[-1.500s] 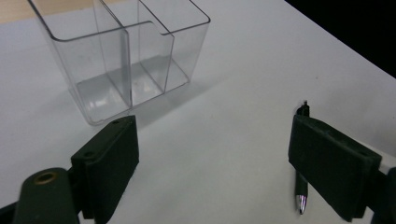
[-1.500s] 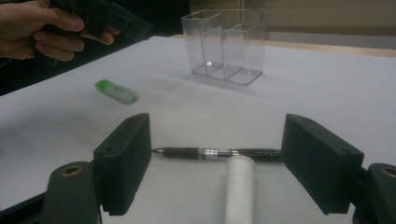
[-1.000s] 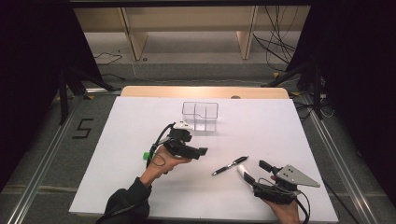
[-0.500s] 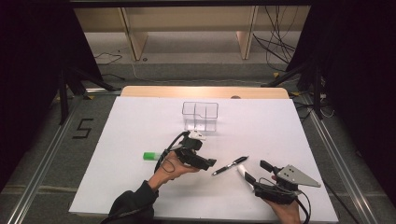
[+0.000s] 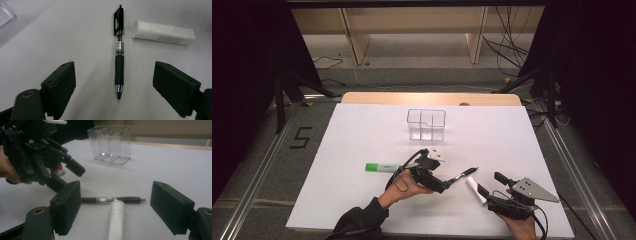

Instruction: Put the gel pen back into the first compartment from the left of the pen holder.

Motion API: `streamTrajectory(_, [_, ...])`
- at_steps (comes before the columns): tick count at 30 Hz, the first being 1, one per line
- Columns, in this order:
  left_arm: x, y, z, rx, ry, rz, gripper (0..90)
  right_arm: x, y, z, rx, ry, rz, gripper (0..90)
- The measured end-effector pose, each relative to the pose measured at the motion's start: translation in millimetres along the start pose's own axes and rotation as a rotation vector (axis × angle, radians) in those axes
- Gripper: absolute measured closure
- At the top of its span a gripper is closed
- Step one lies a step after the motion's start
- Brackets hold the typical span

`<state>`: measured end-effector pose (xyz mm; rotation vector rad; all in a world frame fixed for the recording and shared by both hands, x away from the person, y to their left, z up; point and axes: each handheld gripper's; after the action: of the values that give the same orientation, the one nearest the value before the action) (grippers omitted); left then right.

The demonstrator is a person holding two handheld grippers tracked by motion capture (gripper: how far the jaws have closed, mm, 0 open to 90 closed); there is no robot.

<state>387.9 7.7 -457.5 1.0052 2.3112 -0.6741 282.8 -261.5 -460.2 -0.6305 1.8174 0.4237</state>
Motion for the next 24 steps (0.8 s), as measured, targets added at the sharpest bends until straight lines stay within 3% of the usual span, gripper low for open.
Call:
streamTrajectory(6, [3.2,-3.3,11.9,0.008,0.035,0.004,29.6,0.5,-0.7,0.4,0.0,0.001,0.004,25.6])
streamTrajectory(14, [1.7,-7.6,19.8,0.011,0.061,0.048,45.6,0.9,-0.3,1.1,-0.001,0.002,0.001,25.6])
streamTrajectory(20, [0.5,-9.1,23.6,0.005,0.054,0.057,54.9,1.0,-0.2,1.4,-0.003,0.004,0.004,25.6])
streamTrajectory(24, [1.1,-12.0,26.2,-0.014,0.065,0.091,60.8,1.1,0.0,1.5,-0.002,0.007,0.002,25.6])
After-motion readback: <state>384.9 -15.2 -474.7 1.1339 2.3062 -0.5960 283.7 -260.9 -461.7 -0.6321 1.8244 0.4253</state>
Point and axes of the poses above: each handheld gripper's, and its own axes: z roughly forward along the jaws, x roughly out of its underside, y roughly to its left, and after that the axes turned 9 degrees about -z, right-handed
